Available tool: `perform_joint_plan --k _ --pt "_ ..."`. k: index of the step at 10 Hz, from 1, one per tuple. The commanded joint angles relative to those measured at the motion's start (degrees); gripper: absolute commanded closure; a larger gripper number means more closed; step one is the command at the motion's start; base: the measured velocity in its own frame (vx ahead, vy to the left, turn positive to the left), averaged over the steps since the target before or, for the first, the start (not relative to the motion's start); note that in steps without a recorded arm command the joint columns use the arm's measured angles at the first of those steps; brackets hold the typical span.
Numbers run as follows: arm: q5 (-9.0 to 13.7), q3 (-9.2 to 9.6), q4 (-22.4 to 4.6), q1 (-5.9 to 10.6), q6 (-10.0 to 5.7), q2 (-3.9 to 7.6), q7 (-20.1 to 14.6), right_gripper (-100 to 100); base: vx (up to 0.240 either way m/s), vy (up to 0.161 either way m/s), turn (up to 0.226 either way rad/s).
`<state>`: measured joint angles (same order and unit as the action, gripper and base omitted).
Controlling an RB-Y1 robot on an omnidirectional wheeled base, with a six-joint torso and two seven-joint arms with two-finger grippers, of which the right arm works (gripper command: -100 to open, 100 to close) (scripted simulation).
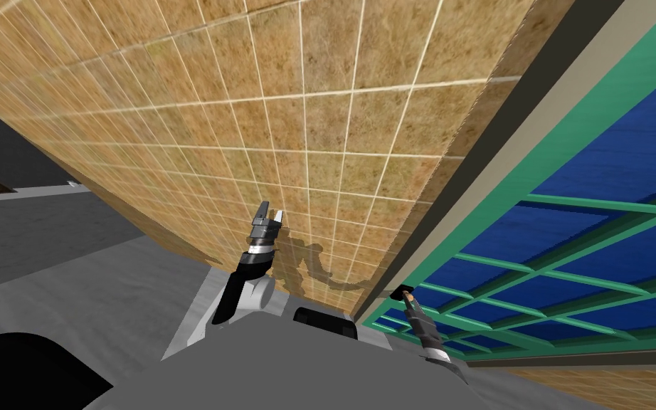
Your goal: Pull the door open
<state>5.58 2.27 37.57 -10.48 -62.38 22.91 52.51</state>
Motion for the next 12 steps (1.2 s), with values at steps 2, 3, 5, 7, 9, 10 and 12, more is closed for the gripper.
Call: perform_joint_plan --k 2,3,5,7,9,10,12 --pt "-0.25 0.10 0.12 -0.11 0.20 -0.15 -3.70 100 -0.018 -0.005 -0.001" --pt "-0.40 0.09 0.00 0.03 0.17 -0.17 -5.70 100 -0.014 -0.004 0.000" --pt "-0.55 0.08 -0.11 0.16 0.13 -0.19 -8.11 100 -0.016 -0.004 -0.002" --pt "-0.71 0.07 -0.23 0.30 0.10 -0.20 -10.34 100 -0.012 -0.006 -0.001" --pt "-1.08 0.05 -0.53 0.64 0.02 -0.25 -14.02 100 -0.021 -0.005 -0.003" --pt "-1.08 0.05 -0.53 0.64 0.02 -0.25 -15.00 100 -0.015 -0.008 0.001" --pt "-1.27 0.03 -0.68 0.81 -0.02 -0.27 -17.34 100 -0.018 -0.003 0.001"
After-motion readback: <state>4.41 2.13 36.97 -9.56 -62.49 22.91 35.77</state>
